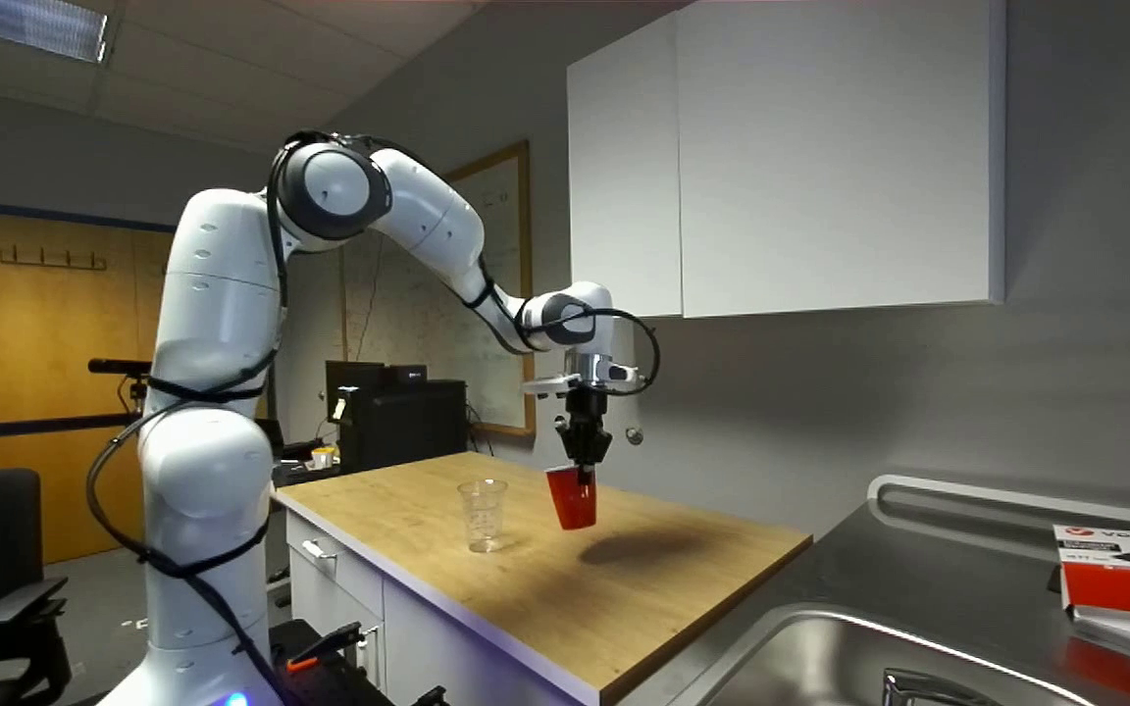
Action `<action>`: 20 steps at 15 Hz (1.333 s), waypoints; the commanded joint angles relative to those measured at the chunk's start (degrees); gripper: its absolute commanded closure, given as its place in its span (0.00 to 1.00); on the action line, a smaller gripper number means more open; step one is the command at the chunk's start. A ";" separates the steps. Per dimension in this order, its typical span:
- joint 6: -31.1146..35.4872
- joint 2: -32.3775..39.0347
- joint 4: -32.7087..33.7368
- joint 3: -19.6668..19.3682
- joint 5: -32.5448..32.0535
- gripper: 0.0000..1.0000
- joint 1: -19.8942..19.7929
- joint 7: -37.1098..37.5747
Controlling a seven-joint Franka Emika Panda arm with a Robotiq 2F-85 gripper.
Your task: Pour the contents in the orange cup into the clear cup
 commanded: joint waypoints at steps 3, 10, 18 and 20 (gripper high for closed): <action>-4.56 -14.63 -14.16 2.13 -11.83 0.96 3.36 10.51; -5.18 -25.37 -22.31 11.72 -16.91 0.96 6.15 26.12; -6.95 -22.41 -20.39 22.82 -31.80 0.96 7.39 53.20; -8.85 -21.07 -20.01 23.42 -35.57 0.96 8.19 58.47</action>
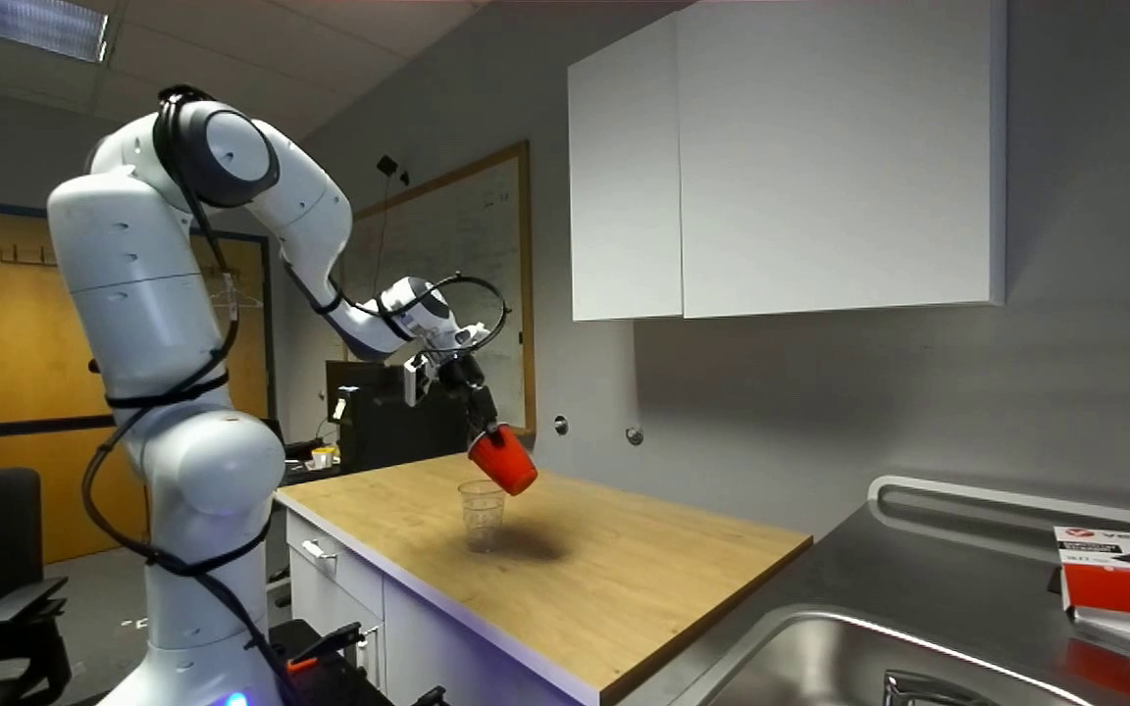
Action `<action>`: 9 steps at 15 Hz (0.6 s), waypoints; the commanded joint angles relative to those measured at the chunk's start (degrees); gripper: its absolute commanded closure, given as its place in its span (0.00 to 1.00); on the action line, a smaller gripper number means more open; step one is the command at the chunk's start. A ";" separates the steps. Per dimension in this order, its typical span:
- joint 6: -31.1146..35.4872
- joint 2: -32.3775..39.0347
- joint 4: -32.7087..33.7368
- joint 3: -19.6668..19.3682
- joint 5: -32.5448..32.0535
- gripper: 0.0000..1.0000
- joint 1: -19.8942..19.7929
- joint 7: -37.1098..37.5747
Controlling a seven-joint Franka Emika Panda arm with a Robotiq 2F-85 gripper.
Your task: Pour the contents in the orange cup into the clear cup
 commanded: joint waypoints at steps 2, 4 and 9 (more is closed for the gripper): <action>-4.81 3.15 1.61 1.28 -8.32 0.96 1.69 11.91; -7.07 4.28 1.80 1.28 -10.78 0.96 2.92 16.59; -15.16 7.46 2.48 2.50 -18.34 0.96 7.18 28.81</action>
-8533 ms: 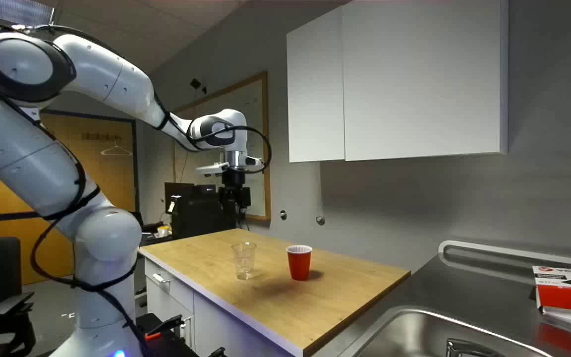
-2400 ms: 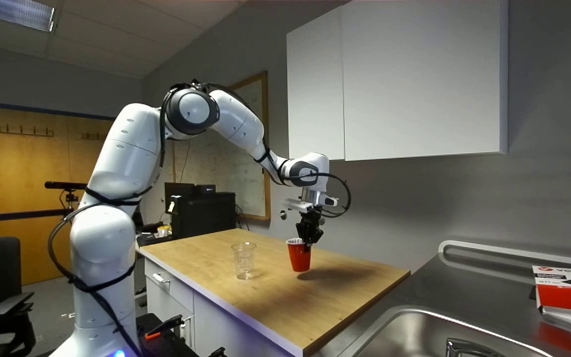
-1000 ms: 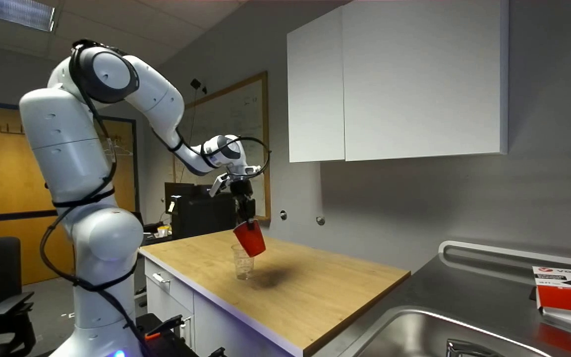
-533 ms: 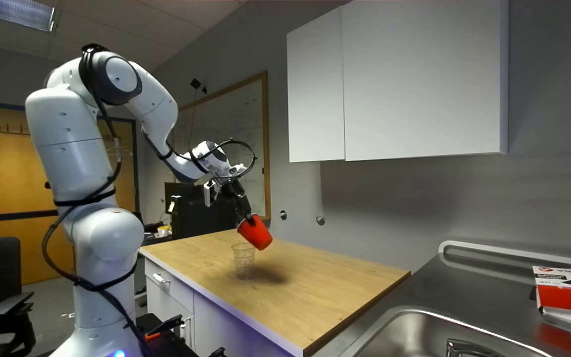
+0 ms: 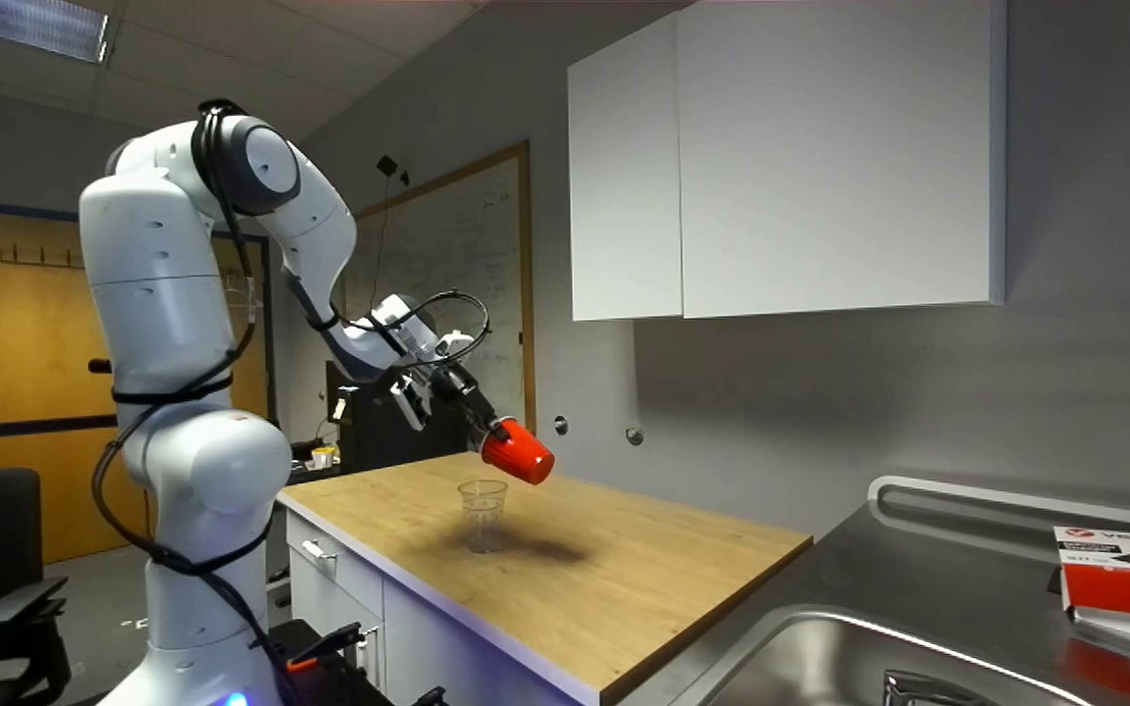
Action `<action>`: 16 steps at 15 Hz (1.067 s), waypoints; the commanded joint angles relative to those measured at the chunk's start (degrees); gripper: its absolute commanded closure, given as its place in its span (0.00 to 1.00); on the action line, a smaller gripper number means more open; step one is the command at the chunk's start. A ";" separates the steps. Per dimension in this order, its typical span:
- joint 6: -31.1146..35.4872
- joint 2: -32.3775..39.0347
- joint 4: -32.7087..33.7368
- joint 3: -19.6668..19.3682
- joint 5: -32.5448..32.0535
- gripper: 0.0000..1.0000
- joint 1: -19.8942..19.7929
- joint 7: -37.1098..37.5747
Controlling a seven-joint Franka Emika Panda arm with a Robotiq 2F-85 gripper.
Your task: Pour the contents in the orange cup into the clear cup
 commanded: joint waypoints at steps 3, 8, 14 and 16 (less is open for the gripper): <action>-10.14 5.26 3.25 1.71 -4.65 0.96 5.46 9.84; -17.21 10.51 5.92 3.03 -6.68 0.96 10.09 14.12; -26.14 17.09 9.37 3.35 -12.40 0.96 14.39 19.54; -28.64 18.96 10.45 3.26 -13.76 0.96 15.41 21.16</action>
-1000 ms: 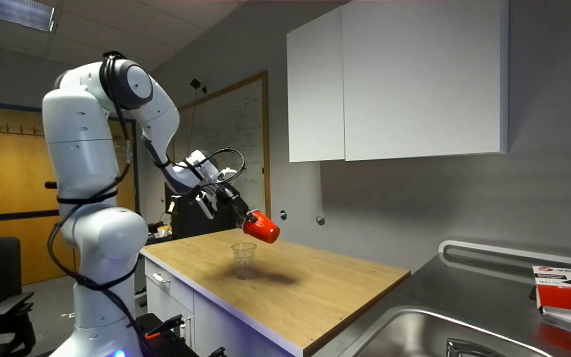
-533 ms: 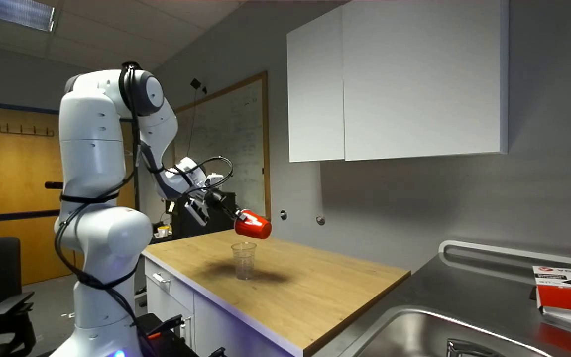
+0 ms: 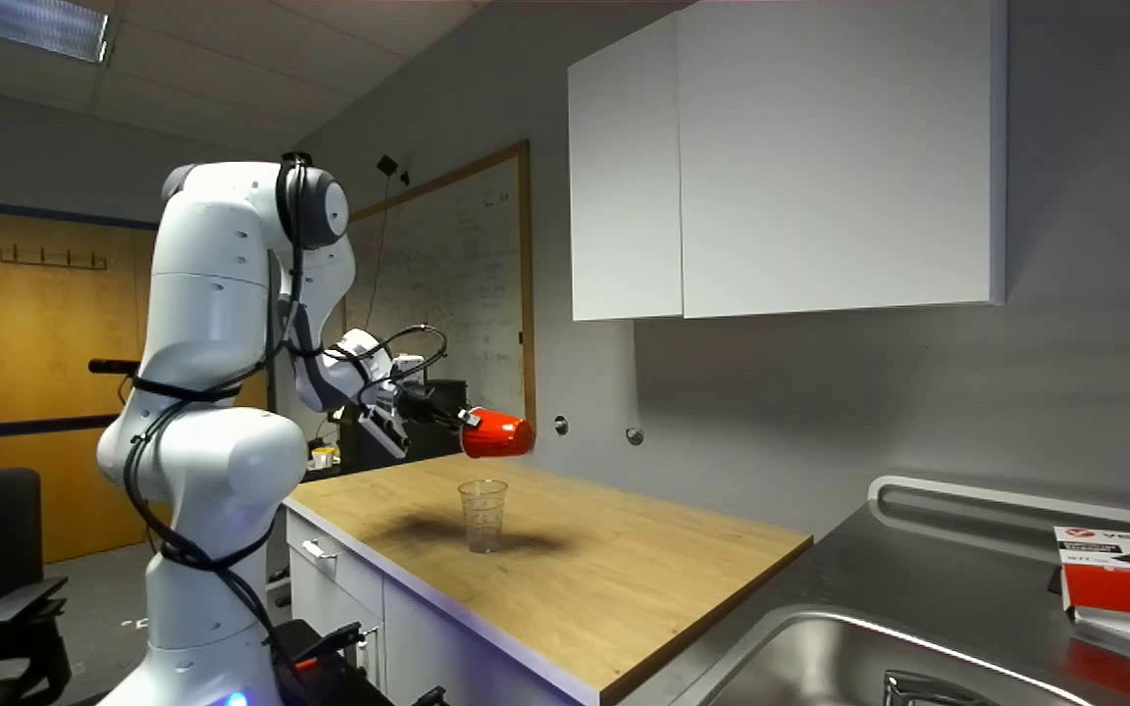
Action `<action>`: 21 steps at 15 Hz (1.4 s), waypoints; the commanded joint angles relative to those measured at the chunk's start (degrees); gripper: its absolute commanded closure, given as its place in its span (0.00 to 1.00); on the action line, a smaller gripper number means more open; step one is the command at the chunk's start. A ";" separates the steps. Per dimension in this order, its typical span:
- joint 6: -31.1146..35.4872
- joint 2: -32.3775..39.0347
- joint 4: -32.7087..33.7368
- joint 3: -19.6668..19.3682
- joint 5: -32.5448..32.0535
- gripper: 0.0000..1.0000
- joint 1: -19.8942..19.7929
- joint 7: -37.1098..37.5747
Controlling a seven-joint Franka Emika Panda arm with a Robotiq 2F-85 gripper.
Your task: Pour the contents in the orange cup into the clear cup
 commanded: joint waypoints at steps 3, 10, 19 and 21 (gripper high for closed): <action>-7.34 5.66 4.42 -0.05 -3.63 0.96 2.26 4.13; -11.74 7.17 4.96 -0.29 -3.97 0.96 2.61 7.42; -16.40 7.42 3.24 -0.60 -3.06 0.96 2.26 12.06; -17.24 7.81 3.07 -0.64 -3.06 0.96 2.24 12.40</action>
